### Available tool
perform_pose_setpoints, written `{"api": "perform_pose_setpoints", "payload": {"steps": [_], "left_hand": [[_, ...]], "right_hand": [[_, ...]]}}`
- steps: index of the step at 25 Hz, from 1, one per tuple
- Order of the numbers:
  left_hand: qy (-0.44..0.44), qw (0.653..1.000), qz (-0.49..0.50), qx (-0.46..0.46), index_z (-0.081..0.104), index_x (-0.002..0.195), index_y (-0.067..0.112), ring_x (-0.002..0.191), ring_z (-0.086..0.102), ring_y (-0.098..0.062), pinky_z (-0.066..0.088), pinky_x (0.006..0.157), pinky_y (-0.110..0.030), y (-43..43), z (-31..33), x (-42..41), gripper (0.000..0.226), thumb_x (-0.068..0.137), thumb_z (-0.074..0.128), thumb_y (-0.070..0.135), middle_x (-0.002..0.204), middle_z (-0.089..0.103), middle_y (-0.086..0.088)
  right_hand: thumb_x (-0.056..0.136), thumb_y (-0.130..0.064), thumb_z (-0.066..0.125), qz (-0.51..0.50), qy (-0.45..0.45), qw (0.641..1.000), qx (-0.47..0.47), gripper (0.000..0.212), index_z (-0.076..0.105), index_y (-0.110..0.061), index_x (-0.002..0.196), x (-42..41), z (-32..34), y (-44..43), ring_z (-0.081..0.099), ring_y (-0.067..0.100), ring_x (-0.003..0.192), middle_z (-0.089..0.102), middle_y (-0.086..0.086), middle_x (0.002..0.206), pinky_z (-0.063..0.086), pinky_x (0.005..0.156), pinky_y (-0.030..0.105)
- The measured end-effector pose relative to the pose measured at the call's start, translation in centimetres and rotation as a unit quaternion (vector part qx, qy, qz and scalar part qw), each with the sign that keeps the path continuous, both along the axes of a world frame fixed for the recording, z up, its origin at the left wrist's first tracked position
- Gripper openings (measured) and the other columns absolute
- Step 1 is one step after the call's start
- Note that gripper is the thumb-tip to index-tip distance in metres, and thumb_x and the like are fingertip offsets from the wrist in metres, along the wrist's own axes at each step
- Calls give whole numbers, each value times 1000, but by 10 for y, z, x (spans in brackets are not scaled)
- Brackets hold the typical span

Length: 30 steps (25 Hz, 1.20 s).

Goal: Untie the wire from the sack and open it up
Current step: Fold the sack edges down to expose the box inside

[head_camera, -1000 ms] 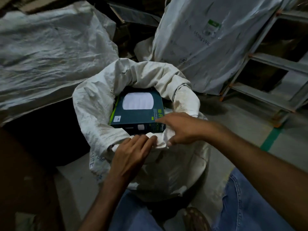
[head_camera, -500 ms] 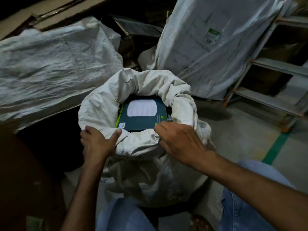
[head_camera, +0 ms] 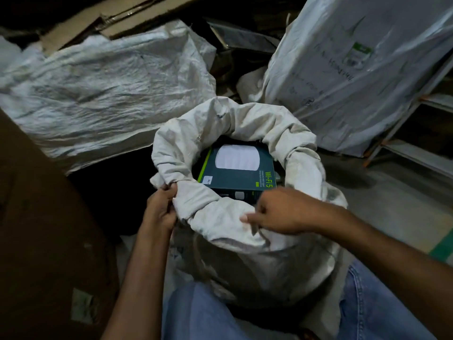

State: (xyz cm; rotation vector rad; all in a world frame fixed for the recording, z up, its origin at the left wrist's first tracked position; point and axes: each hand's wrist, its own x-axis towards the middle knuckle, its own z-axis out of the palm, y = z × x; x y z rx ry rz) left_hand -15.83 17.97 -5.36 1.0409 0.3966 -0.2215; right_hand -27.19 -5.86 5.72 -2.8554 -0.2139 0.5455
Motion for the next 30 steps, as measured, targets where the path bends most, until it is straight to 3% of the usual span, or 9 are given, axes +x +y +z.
{"api": "perform_pose_setpoints", "payload": {"steps": [2,4,9,13,15,19,22,26,30], "left_hand": [[-43,989,22,-141,62,107,13,78,77,-16,63,77,-36,11,4,-8,12,101,54,7,90,79,-6],[-100,970,4,-220,65,116,14,99,75,-22,56,95,-46,18,6,-17,46,76,87,11,112,75,-10],[-138,957,-158,-202,60,139,7,130,58,-34,39,114,-51,18,-3,-48,69,76,87,14,144,57,-19],[-49,988,-144,35,60,137,7,111,66,-29,53,94,-42,49,8,-40,59,80,70,17,133,65,-18],[-9,985,-19,172,60,132,17,110,64,-18,50,87,-37,52,24,-12,42,94,59,31,129,67,-5],[0,966,-93,240,75,108,12,80,74,-9,56,71,-27,44,44,58,47,97,57,54,98,78,-2],[-13,969,-95,229,74,100,0,70,73,-19,57,60,-26,40,12,86,28,100,65,27,95,77,-21],[1,986,-71,152,68,89,5,64,70,-14,55,53,-20,47,-5,97,25,106,50,12,68,74,-1],[48,990,-115,-58,68,105,0,73,73,-21,62,65,-29,64,-14,94,25,104,43,3,84,76,-11]], "right_hand": [[92,-69,49,-62,-85,992,65,59,68,-17,71,42,5,18,65,19,72,68,0,72,55,73,37],[92,-65,55,-72,-90,977,180,55,68,-11,95,84,1,45,65,27,90,71,7,94,56,81,43],[69,-56,81,-233,170,837,465,99,38,-11,145,170,-35,121,67,21,92,64,5,123,61,62,32],[77,-19,72,-144,-67,959,234,61,40,-8,127,191,-46,117,61,31,97,55,6,111,50,62,35],[76,-13,65,-55,-166,974,143,50,40,-11,120,187,-52,118,62,38,96,59,13,106,45,63,37],[81,-13,63,17,-15,954,300,32,68,-16,112,217,-47,137,67,26,94,72,4,101,53,78,35],[86,-21,62,73,-100,971,207,41,68,-25,126,263,-50,112,56,20,119,64,-1,129,46,101,35],[91,-56,60,163,-221,961,-22,60,42,-38,146,327,-65,75,27,24,146,36,-7,158,24,111,50],[91,-70,49,177,-147,972,-46,50,69,-30,114,391,-67,66,63,22,107,72,-1,111,38,85,37]]}}
